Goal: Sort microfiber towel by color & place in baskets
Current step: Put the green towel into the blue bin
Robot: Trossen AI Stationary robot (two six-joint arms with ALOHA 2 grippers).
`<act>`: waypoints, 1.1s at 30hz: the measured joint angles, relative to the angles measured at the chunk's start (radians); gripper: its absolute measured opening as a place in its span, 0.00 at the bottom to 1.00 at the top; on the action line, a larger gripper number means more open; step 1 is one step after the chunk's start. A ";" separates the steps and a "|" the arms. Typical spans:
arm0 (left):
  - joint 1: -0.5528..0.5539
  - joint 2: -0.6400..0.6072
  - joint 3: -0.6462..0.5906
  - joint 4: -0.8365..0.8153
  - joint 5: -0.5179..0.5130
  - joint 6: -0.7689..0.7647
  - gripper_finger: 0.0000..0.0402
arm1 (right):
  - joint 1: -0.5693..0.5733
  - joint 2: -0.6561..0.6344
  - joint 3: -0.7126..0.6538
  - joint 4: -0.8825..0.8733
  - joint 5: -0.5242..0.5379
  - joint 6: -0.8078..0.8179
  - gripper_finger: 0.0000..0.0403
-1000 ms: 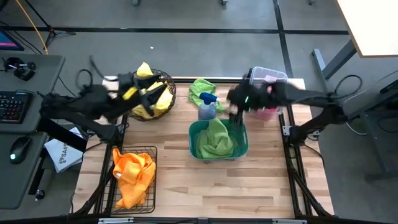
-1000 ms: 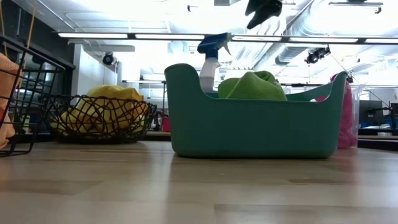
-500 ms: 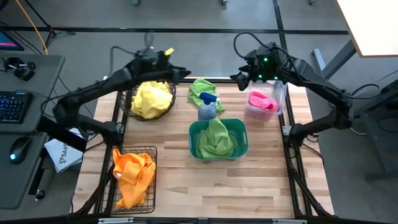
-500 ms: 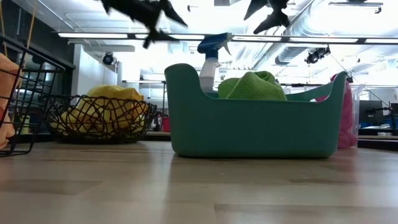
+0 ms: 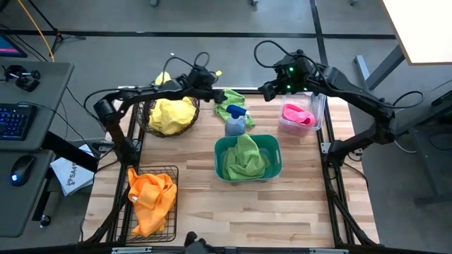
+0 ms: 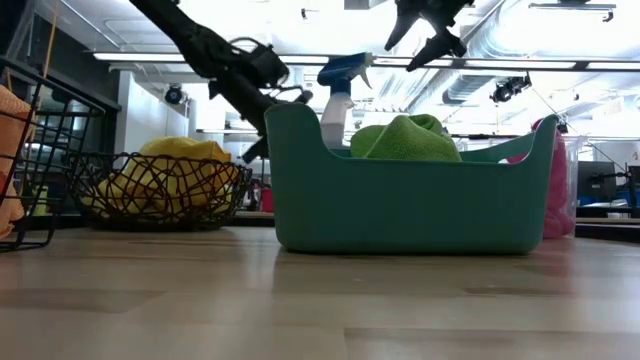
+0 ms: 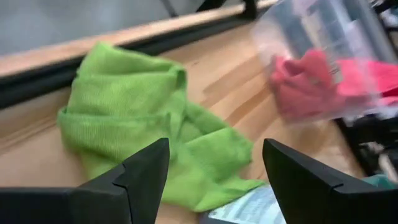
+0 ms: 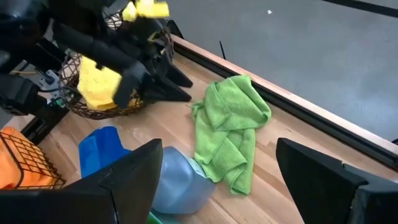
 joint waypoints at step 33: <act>0.003 -0.273 0.264 -0.067 -0.077 0.394 0.52 | -0.101 0.140 0.000 0.173 -0.120 -0.056 0.77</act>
